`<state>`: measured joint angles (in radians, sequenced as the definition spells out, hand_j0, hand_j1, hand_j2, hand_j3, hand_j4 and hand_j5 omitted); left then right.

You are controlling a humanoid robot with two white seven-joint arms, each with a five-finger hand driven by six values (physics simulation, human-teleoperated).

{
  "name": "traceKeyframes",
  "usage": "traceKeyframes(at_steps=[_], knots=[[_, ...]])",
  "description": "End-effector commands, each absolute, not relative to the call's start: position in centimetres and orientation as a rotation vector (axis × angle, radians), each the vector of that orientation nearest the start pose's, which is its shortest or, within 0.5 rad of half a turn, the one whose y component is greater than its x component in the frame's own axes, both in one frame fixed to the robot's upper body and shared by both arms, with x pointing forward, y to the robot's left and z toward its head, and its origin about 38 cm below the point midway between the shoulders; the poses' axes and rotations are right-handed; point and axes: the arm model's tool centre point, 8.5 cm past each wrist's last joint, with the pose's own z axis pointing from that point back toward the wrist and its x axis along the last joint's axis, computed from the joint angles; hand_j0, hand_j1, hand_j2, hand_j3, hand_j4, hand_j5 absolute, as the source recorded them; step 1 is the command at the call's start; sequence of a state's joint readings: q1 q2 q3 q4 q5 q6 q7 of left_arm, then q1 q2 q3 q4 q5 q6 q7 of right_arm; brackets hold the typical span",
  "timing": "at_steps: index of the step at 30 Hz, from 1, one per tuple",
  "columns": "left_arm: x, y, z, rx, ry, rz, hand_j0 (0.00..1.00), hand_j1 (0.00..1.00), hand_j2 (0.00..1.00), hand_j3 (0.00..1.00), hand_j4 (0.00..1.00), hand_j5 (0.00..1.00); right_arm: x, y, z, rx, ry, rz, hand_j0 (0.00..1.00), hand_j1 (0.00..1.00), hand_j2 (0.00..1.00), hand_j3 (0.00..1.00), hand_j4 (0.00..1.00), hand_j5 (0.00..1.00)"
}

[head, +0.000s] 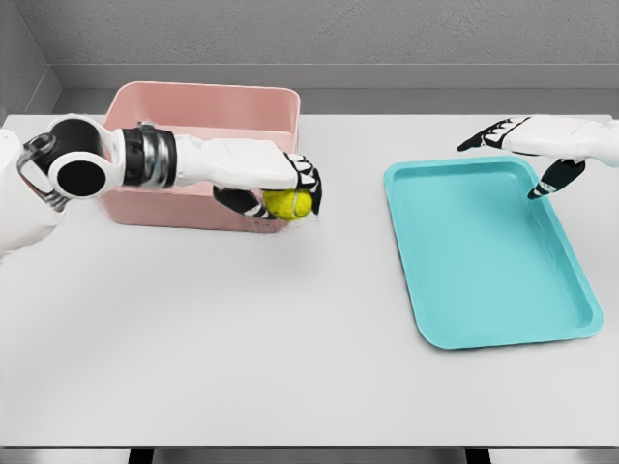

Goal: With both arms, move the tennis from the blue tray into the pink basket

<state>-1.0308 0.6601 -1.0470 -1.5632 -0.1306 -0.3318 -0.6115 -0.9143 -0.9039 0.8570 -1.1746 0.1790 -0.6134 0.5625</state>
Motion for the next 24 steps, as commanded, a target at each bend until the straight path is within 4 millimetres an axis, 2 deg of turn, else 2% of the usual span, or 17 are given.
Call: traceKeyframes(at_steps=[1, 6, 9, 15, 20, 24], knots=[[45.3, 15.9, 26.1, -0.148, 2.026, 3.042, 0.45, 0.45, 0.45, 0.45, 0.45, 0.45, 47.4, -36.9, 24.9, -0.395, -1.274, 1.960, 1.00, 1.00, 1.00, 1.00, 1.00, 1.00], [47.9, 17.8, 27.6, -0.247, 2.072, 3.047, 0.45, 0.45, 0.45, 0.45, 0.45, 0.45, 47.4, -36.9, 24.9, -0.395, -1.274, 1.960, 1.00, 1.00, 1.00, 1.00, 1.00, 1.00], [49.4, 18.6, 27.4, -0.277, 2.124, 3.065, 0.45, 0.45, 0.45, 0.45, 0.45, 0.45, 47.4, -36.9, 24.9, -0.395, -1.274, 1.960, 1.00, 1.00, 1.00, 1.00, 1.00, 1.00], [52.9, 20.4, 24.4, -0.281, 2.188, 3.167, 0.45, 0.45, 0.45, 0.45, 0.45, 0.45, 47.4, -36.8, 24.8, -0.392, -1.275, 1.960, 1.00, 1.00, 1.00, 1.00, 1.00, 1.00], [54.1, 22.0, 24.7, -0.337, 2.266, 3.178, 0.45, 0.45, 0.45, 0.45, 0.45, 0.45, 47.4, -36.8, 24.9, -0.393, -1.274, 1.961, 1.00, 1.00, 1.00, 1.00, 1.00, 1.00], [54.8, 22.8, 23.8, -0.353, 2.304, 3.218, 0.45, 0.45, 0.45, 0.45, 0.45, 0.45, 47.5, -36.9, 25.0, -0.398, -1.274, 1.960, 1.00, 1.00, 1.00, 1.00, 1.00, 1.00]])
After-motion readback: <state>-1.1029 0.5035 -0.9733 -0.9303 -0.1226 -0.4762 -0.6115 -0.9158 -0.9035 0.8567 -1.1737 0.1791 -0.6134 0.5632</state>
